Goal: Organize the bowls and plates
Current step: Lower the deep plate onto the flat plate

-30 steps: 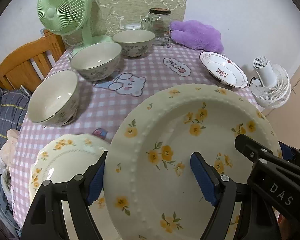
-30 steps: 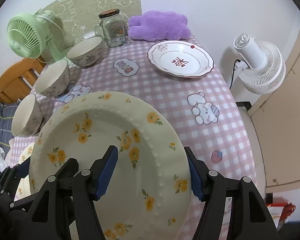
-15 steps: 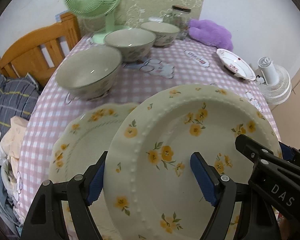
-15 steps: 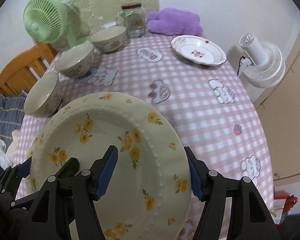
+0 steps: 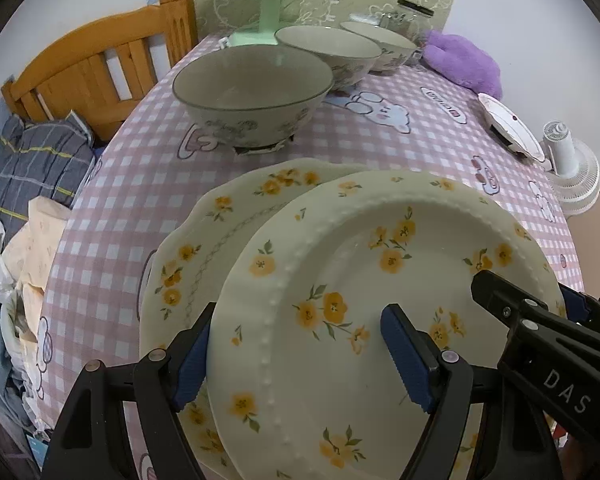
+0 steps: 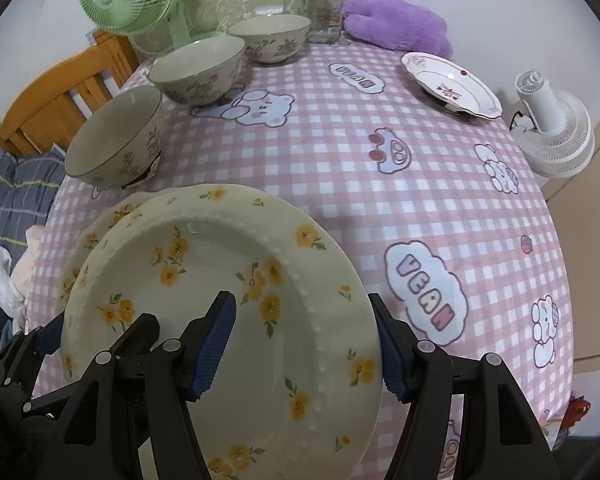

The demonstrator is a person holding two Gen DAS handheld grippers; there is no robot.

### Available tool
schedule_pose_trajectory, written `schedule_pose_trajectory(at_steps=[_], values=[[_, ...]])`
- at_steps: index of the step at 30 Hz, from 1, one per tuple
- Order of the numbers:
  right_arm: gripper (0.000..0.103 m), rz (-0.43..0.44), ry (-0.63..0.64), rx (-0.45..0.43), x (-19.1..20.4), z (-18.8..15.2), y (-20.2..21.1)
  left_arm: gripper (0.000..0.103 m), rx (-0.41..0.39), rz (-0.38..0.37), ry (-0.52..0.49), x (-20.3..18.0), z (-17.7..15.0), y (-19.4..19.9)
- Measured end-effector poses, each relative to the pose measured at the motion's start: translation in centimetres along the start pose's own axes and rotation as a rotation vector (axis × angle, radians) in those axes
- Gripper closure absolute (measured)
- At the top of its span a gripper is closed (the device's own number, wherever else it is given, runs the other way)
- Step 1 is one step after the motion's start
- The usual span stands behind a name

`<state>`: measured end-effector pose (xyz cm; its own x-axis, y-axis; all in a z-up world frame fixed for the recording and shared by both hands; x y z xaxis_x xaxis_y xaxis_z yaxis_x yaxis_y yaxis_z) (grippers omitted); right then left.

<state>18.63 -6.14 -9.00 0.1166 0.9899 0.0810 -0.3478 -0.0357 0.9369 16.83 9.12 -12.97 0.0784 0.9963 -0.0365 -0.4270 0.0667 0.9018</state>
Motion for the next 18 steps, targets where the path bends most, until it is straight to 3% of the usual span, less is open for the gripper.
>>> schedule_pose_trajectory(at_steps=[18], values=[[0.035, -0.030, 0.075, 0.040, 1.6, 0.3, -1.9, 0.021, 0.026, 0.024, 0.035, 0.7, -0.3, -1.5]])
Point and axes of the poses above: each gripper's, at about its wrist camera, not at the fingertips, and y roughly against the way its jaws point, x to its left, z to its top, the point moved 4 cm from there along -y, roughly the way its jaws point, and after that the axes turned 10 degrees about -y, right-handed, at the moved point
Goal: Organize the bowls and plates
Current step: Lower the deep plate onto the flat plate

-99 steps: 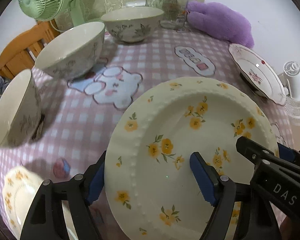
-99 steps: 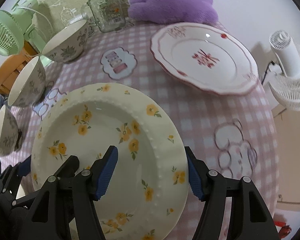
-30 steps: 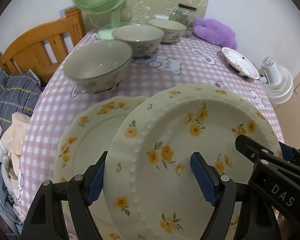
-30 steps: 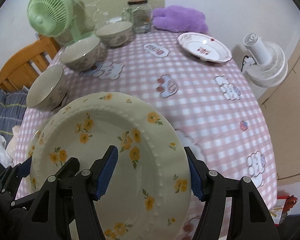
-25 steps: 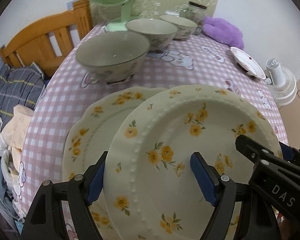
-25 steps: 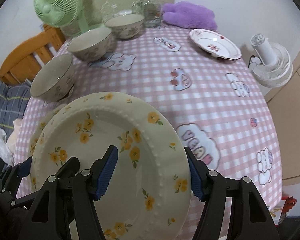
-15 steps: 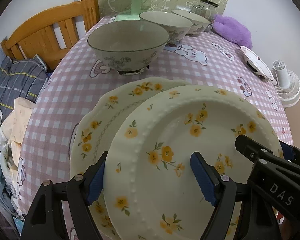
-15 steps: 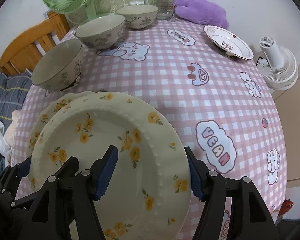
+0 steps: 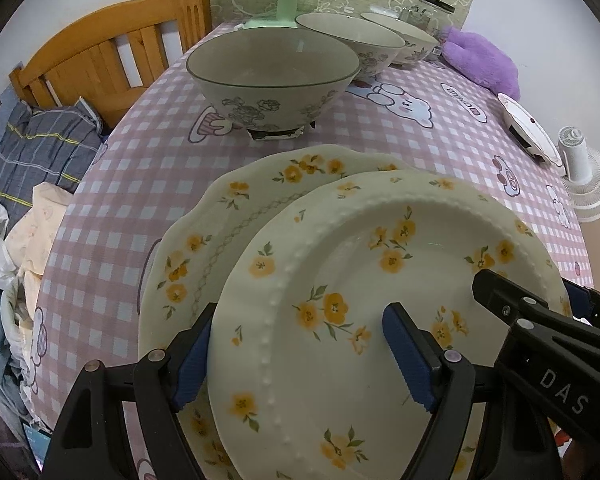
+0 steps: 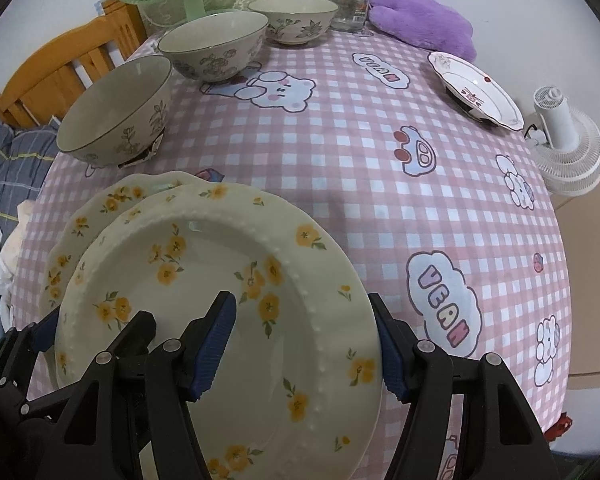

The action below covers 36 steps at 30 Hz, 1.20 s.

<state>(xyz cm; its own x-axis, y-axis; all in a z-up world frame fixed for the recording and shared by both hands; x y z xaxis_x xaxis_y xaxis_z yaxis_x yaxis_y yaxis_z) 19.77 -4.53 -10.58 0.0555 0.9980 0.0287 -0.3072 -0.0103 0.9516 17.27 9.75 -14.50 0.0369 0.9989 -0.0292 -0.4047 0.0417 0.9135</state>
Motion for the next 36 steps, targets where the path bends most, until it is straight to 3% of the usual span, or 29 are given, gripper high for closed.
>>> schedule_pose_trajectory(at_steps=[15, 21, 23, 26, 36], values=[[0.035, 0.018, 0.034, -0.018, 0.3, -0.6, 0.9, 0.013, -0.003, 0.077, -0.045, -0.9, -0.3, 0.2], [0.035, 0.020, 0.006, -0.023, -1.4, -1.2, 2.1, 0.012, 0.011, 0.081, -0.066, -1.0, -0.2, 0.2], [0.053, 0.015, -0.009, -0.033, -1.8, -1.4, 2.3, 0.012, 0.011, 0.081, -0.074, -1.0, -0.3, 0.3], [0.067, 0.039, -0.008, -0.019, -1.8, -1.6, 2.2, 0.012, -0.001, 0.077, -0.076, -0.9, -0.2, 0.7], [0.068, 0.019, 0.006, -0.015, -0.7, -1.6, 1.5, 0.012, -0.048, 0.075, -0.071, 0.3, 0.2, 2.8]])
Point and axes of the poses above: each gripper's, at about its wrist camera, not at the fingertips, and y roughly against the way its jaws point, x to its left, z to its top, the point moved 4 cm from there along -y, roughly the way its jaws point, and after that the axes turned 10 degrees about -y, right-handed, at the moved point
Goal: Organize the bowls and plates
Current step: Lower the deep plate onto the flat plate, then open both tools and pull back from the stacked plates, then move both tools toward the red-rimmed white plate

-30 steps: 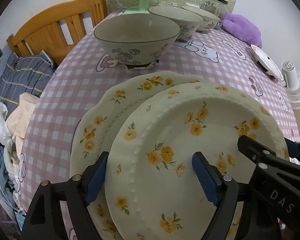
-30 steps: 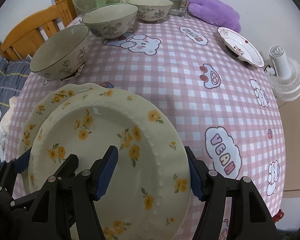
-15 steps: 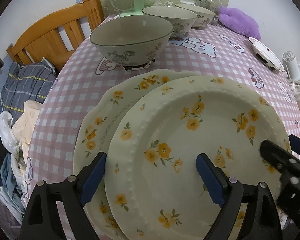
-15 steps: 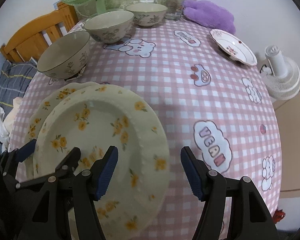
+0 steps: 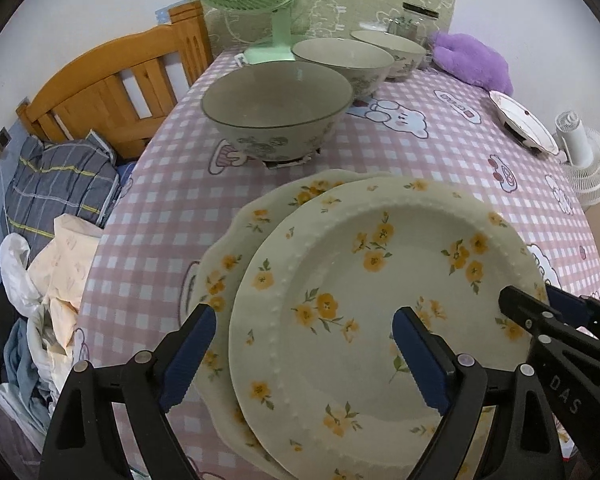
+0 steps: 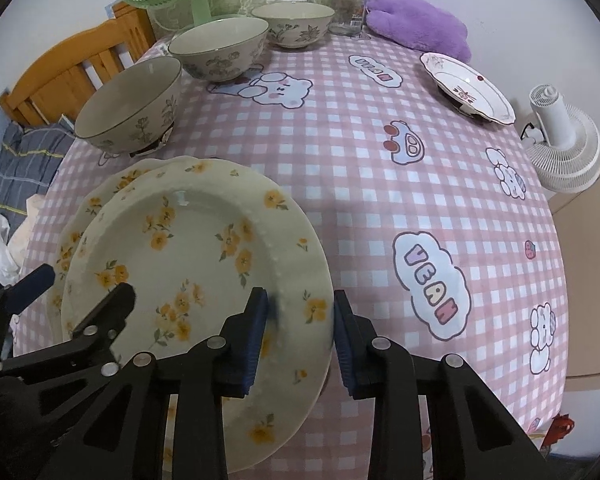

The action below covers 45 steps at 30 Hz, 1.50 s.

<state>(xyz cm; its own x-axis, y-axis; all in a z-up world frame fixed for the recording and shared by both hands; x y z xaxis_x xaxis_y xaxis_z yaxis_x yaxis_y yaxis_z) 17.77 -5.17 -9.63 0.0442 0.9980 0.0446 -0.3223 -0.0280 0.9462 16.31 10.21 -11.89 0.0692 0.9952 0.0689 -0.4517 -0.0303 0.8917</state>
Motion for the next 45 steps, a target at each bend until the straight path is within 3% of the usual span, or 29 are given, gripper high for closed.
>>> schedule_pose_trajectory(at_steps=[20, 25, 27, 35, 45], values=[[0.061, -0.002, 0.009, 0.035, 2.2, -0.2, -1.5, 0.012, 0.011, -0.016, -0.005, 1.6, -0.7, 0.3], [0.040, 0.026, -0.031, -0.003, 1.8, -0.1, 0.1, 0.012, 0.000, -0.023, -0.006, 1.9, -0.5, 1.2], [0.036, 0.031, -0.046, -0.023, 1.5, 0.1, 1.1, 0.012, 0.000, -0.032, -0.005, 1.8, -0.3, 1.6], [0.036, 0.059, -0.081, -0.109, -0.3, 1.4, 5.2, 0.011, -0.072, -0.050, -0.046, -0.8, 2.3, 4.4], [0.036, 0.112, -0.072, -0.188, -5.7, 5.4, 6.9, 0.011, -0.121, -0.027, -0.026, -6.5, 6.5, 5.4]])
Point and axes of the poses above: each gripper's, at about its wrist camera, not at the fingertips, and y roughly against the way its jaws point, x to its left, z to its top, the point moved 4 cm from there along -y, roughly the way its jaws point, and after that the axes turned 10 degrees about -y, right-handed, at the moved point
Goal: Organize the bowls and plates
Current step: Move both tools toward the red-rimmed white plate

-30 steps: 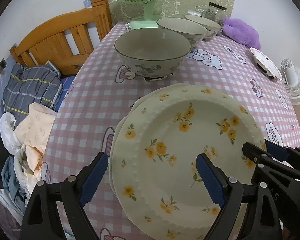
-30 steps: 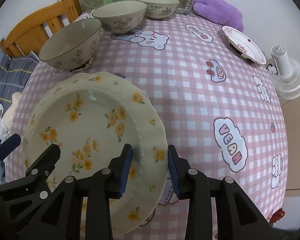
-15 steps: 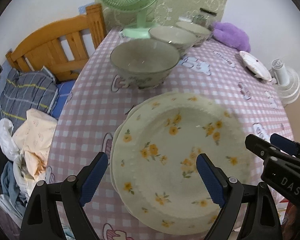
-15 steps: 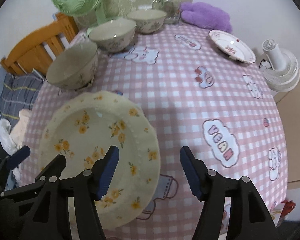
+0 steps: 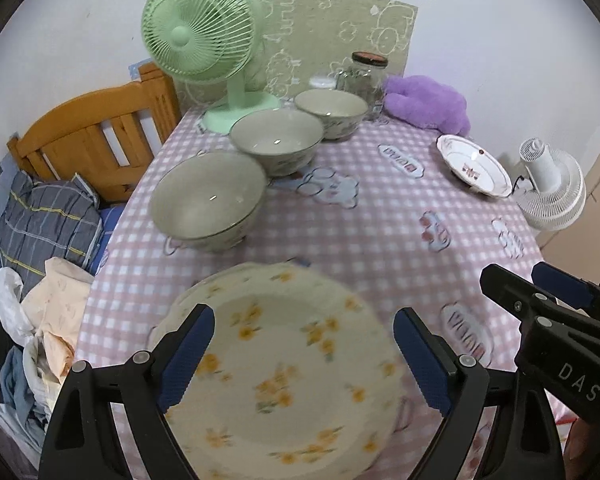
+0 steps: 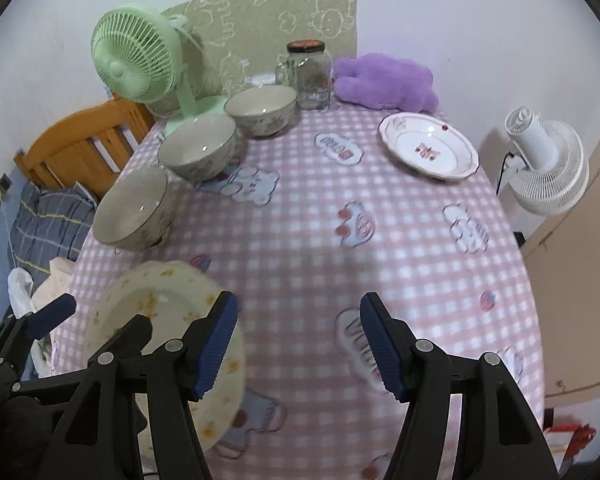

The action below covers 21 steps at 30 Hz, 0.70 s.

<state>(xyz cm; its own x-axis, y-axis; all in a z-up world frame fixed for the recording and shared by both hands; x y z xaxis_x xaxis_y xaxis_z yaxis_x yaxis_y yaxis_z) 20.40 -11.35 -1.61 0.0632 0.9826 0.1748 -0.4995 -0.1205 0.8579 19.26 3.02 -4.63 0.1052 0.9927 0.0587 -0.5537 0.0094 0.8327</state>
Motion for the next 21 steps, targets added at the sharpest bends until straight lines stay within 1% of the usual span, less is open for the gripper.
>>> schedule_pose_trajectory(at_steps=[4, 13, 21], values=[[0.036, 0.013, 0.013, -0.007, -2.6, 2.1, -0.1, 0.011, -0.008, 0.019, 0.018, -2.7, 2.1, -0.4], [0.036, 0.035, 0.040, -0.035, -8.5, 7.3, -1.0, 0.012, -0.019, 0.034, 0.059, -8.0, 6.5, -2.2], [0.036, 0.050, 0.041, -0.047, -13.2, 11.7, -3.1, 0.014, -0.035, 0.073, 0.053, -12.8, 11.2, -5.1]])
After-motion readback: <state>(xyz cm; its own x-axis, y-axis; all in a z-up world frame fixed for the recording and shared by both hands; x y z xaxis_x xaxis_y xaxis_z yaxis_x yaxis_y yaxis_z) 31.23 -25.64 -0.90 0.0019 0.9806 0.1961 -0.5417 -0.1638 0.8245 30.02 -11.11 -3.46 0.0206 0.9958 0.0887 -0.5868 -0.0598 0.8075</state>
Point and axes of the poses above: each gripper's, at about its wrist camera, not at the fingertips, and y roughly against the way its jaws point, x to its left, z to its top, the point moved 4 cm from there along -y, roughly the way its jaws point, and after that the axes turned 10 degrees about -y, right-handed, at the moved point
